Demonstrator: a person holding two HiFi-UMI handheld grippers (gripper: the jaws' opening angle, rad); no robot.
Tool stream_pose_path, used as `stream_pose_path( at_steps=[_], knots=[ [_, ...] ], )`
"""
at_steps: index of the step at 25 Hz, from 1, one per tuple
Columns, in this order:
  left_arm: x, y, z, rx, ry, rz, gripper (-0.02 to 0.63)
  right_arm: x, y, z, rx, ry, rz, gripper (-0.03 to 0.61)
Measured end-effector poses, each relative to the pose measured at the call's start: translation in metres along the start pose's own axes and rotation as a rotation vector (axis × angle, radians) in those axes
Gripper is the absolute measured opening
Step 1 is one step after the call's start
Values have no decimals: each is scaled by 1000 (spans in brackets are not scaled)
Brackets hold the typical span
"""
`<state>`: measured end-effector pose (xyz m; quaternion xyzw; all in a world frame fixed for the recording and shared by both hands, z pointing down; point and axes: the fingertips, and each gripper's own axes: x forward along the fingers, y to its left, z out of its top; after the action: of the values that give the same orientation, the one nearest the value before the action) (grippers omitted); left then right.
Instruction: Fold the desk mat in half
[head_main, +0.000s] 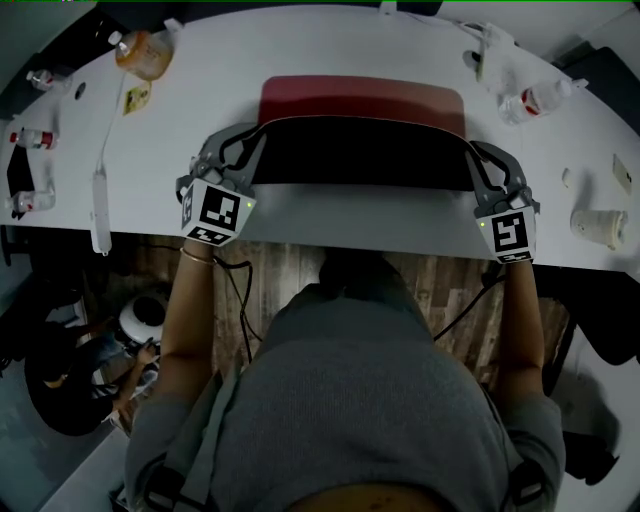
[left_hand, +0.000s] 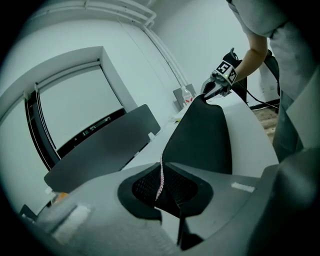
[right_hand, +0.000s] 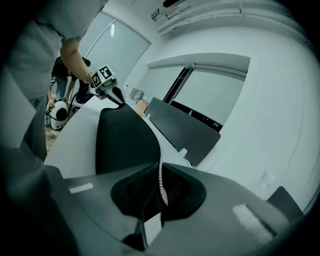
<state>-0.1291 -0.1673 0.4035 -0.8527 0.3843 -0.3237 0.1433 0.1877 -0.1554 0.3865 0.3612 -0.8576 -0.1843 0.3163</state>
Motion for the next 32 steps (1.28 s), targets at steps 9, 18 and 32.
stream_pose_path(
  at_steps=[9,18,32],
  knots=[
    [45,32,-3,-3,50,28,28,49,-31,-19,28,30,57,21],
    [85,39,-22,9,130,8,28,88,-37,-51,83,98,153,23],
    [131,30,-55,-2,194,-85,31,124,-33,-94,186,245,191,57]
  ],
)
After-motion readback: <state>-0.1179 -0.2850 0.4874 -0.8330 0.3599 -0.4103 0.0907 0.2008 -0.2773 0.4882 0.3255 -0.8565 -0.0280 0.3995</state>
